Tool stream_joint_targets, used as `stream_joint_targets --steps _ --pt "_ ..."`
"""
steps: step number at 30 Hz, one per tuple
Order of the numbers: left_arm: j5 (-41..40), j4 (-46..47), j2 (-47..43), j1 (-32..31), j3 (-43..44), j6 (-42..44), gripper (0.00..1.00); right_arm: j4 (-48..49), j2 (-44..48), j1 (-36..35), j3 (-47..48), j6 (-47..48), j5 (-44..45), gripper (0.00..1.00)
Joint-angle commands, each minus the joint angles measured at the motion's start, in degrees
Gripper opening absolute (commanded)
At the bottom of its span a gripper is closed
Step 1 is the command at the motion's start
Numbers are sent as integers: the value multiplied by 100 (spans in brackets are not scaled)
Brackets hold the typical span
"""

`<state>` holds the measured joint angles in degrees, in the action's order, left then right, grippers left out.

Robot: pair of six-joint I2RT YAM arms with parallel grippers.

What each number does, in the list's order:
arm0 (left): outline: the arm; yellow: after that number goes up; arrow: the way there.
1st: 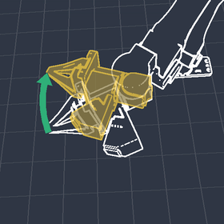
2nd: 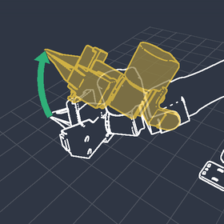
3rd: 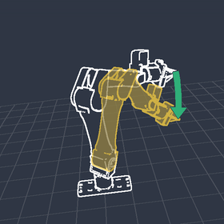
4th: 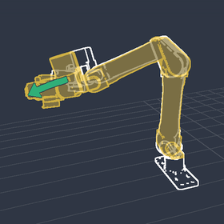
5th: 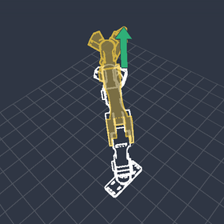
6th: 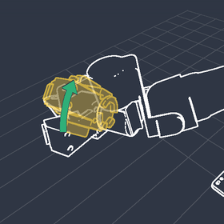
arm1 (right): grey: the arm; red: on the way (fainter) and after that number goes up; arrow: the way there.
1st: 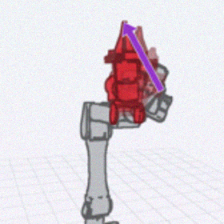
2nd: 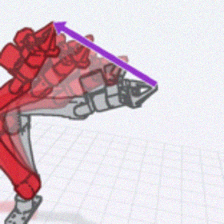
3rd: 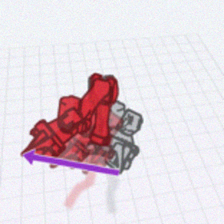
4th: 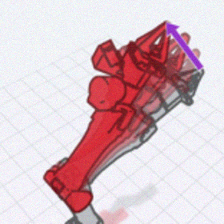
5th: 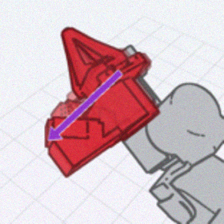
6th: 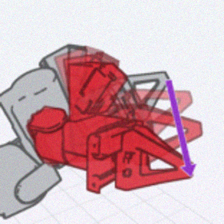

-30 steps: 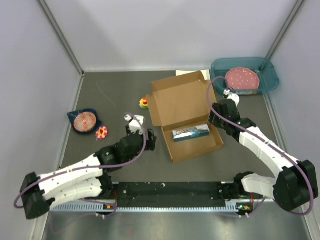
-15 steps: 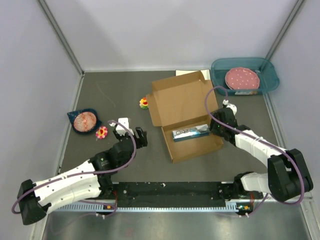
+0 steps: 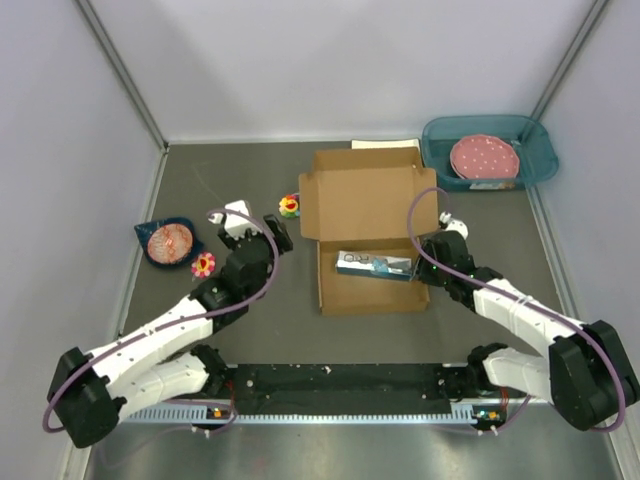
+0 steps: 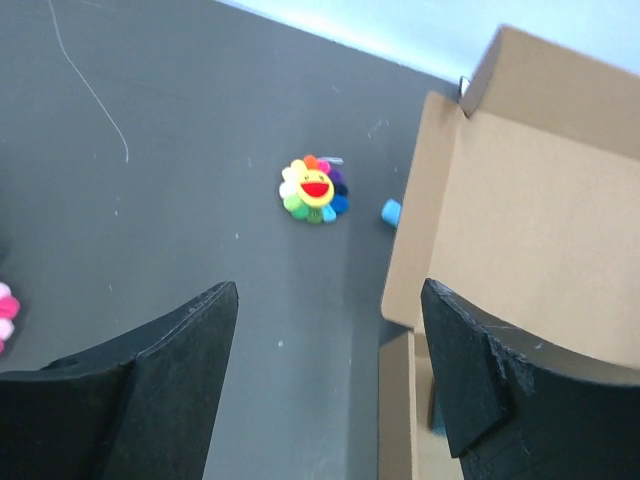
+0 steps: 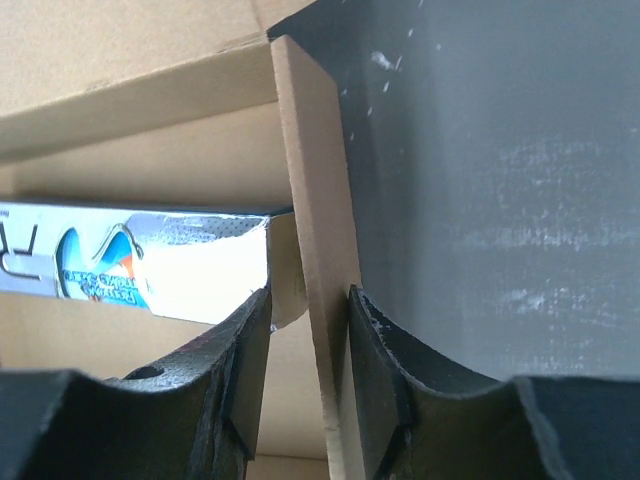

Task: Fold the paper box

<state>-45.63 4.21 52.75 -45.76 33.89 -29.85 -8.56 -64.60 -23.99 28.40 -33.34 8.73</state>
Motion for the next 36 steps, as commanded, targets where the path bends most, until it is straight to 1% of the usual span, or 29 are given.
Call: stream_joint_targets --steps 1,4,5,6,8,9,10,12,13,15,16,18,19,20,22,23,25,31,34,35,36 --pt "580 765 340 584 416 137 81 -225 149 -159 -124 -14 -240 36" --pt "1422 1142 814 998 627 408 84 -252 123 -159 -116 -23 -293 37" --pt "2060 1257 1085 1120 680 505 86 -260 114 -159 -116 -23 -293 38" --pt "2589 1406 1227 1417 759 576 86 -261 88 -159 -98 -14 -319 38" --pt "3460 1469 1665 1735 1066 533 87 -261 61 -168 -81 -6 -381 40" --pt "4160 1286 1833 1989 1232 506 87 -269 44 -159 -63 -6 -407 41" --pt "4402 1145 1992 2096 1600 541 88 -261 26 -159 -54 -6 -433 41" --pt "5156 864 2423 2368 1979 698 88 -261 9 -150 -28 3 -469 42" --pt "5413 514 2668 2457 2329 778 88 -261 -9 -150 -19 29 -521 42" --pt "5783 240 2845 2728 2630 901 88 -278 -35 -150 16 56 -557 43" --pt "6211 82 2924 2808 2858 945 88 -287 -35 -150 25 56 -592 43" --pt "6591 -217 3179 2984 3114 1191 88 -278 -70 -159 60 91 -627 44" --pt "6732 -393 3284 3020 3480 1287 86 -278 -97 -150 77 109 -671 44" --pt "6760 -1047 3529 3037 3667 1401 86 -278 -158 -159 95 117 -688 44" --pt "6760 -1465 3802 3046 4036 1701 84 -287 -228 -159 157 144 -732 44" --pt "6760 -1536 3856 3046 4047 1780 84 -269 -255 -159 183 153 -741 44" --pt "6769 -1511 4040 3055 4038 1816 84 -234 -316 -159 218 170 -785 44" --pt "6997 -1581 4647 3055 4135 1842 79 -181 -457 -159 271 188 -856 44" --pt "7015 -1520 4779 3055 4108 1851 76 -146 -475 -150 254 170 -847 44" --pt "7015 -1502 4806 3055 4108 1859 75 -146 -483 -159 253 153 -977 44" --pt "7032 -1467 4815 3055 4108 1851 73 -111 -492 -159 245 144 -996 44"
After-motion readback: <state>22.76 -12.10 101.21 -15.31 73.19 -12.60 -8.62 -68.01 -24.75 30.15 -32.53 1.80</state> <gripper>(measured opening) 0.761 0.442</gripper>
